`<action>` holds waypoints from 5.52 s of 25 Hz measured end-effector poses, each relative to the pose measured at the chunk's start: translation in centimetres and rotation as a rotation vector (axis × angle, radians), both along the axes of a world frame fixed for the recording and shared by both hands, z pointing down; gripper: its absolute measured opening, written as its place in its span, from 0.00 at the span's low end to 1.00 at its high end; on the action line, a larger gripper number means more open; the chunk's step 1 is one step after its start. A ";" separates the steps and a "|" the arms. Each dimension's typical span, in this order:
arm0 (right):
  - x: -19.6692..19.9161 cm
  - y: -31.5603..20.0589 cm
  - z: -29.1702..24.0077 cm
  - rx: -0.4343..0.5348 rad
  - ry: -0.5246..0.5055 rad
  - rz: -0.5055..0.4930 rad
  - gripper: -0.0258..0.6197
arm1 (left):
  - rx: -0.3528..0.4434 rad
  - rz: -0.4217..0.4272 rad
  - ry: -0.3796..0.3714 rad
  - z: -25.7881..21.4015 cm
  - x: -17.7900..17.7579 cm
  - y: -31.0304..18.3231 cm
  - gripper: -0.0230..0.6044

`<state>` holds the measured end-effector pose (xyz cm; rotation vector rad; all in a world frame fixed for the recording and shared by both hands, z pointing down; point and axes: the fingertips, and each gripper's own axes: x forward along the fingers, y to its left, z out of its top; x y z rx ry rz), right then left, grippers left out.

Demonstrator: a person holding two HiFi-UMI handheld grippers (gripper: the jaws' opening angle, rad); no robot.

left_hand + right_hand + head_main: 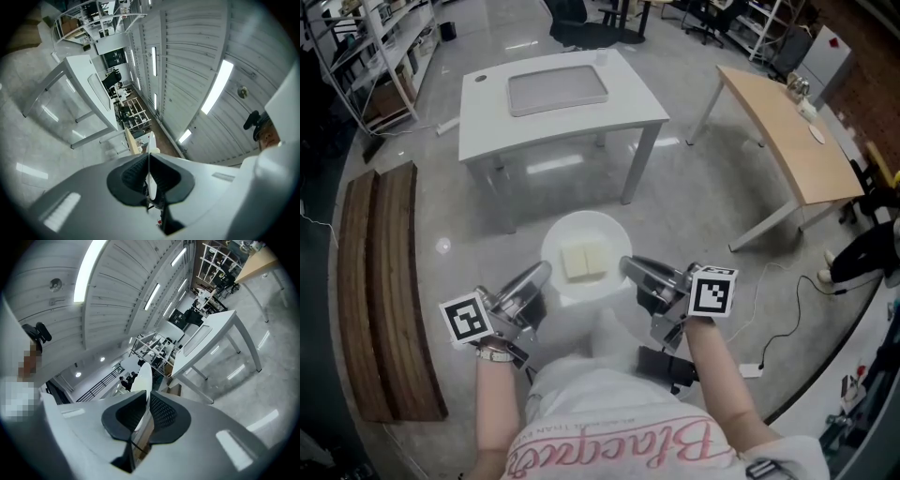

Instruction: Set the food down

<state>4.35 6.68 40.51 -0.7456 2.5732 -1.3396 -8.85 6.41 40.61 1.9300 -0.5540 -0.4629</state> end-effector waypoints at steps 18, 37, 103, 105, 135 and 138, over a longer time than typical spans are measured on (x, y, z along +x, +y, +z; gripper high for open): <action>0.7 -13.9 0.4 -0.039 -0.021 -0.073 0.09 | -0.038 -0.036 -0.046 -0.3 0.9 -13.0 0.06; 2.1 -25.8 -0.1 -0.039 -0.058 -0.171 0.08 | -0.022 -0.143 -0.027 -0.7 2.1 -24.1 0.06; -4.5 -59.5 18.7 -0.363 0.683 -0.098 0.18 | -0.398 -0.058 -0.856 18.8 -5.1 -59.7 0.22; -4.1 -59.6 18.5 -0.348 0.686 -0.083 0.21 | -0.380 -0.102 -0.870 18.3 -5.8 -59.6 0.29; -4.7 -52.9 -6.0 0.360 0.356 -0.149 0.04 | 0.086 -0.409 -0.761 -3.1 -3.2 -52.5 0.04; -4.9 -52.5 -6.1 0.374 0.406 -0.153 0.04 | 0.114 -0.420 -0.758 -3.8 -3.1 -52.1 0.04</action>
